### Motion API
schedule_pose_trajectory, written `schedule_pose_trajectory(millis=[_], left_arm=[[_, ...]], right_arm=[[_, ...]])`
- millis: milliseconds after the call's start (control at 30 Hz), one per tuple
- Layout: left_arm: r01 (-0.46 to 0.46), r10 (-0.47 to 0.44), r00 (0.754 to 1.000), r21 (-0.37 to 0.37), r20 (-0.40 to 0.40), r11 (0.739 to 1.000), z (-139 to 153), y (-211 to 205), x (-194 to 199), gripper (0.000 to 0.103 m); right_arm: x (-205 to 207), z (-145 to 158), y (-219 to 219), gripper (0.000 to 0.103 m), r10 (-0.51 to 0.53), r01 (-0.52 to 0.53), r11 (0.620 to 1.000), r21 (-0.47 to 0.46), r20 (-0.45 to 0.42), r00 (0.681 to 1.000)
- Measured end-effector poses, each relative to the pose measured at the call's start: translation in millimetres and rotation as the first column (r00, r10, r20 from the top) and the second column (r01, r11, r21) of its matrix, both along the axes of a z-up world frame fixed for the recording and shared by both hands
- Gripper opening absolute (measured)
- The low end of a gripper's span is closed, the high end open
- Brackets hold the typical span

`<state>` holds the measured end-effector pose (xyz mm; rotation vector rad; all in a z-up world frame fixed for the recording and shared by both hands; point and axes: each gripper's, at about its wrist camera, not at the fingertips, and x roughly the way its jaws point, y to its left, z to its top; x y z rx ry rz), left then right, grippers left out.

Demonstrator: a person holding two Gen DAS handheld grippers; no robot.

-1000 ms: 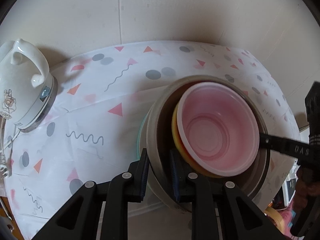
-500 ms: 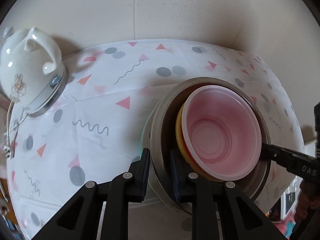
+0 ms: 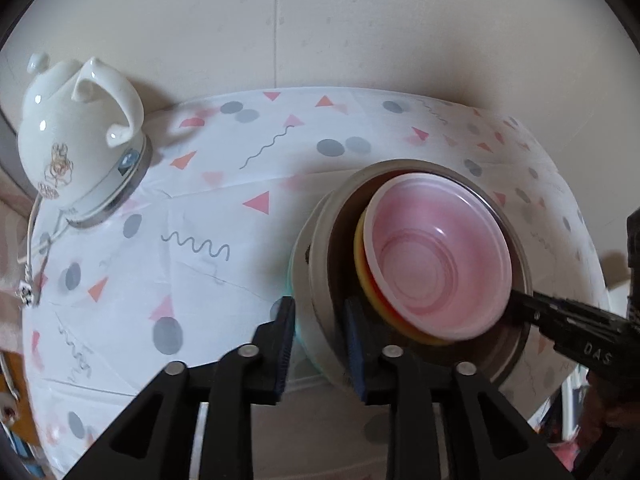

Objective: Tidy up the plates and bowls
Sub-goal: 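Lower the steel bowl stack onto the floral plates with both grippers, then open both grippers and withdraw them from the stack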

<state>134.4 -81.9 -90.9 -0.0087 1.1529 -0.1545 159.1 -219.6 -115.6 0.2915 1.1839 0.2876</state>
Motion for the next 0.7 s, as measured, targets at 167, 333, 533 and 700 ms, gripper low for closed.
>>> schedule_pose_trajectory(millis=[167, 333, 533, 700], left_arm=[[0.07, -0.071, 0.997, 0.014, 0.033, 0.997, 8.0, 4.6, -16.7, 0.039], [0.106, -0.106, 0.993, 0.007, 0.048, 0.994, 12.6, 9.0, -35.6, 0.051], [0.121, -0.121, 0.99, -0.004, 0.069, 0.993, 20.7, 12.6, -52.9, 0.063], [0.125, -0.124, 0.989, -0.013, 0.078, 0.992, 25.1, 14.9, -63.0, 0.07]], right_arm=[[-19.4, 4.9, 3.8, 0.028, -0.097, 0.098, 0.995, -0.031, 0.03, 0.995], [-37.6, 13.4, 11.7, 0.028, -0.149, 0.153, 0.987, -0.046, 0.068, 0.986], [-55.3, 21.2, 21.4, 0.03, -0.18, 0.185, 0.982, -0.042, 0.102, 0.978], [-70.7, 24.9, 32.5, 0.031, -0.178, 0.186, 0.981, -0.056, 0.119, 0.977]])
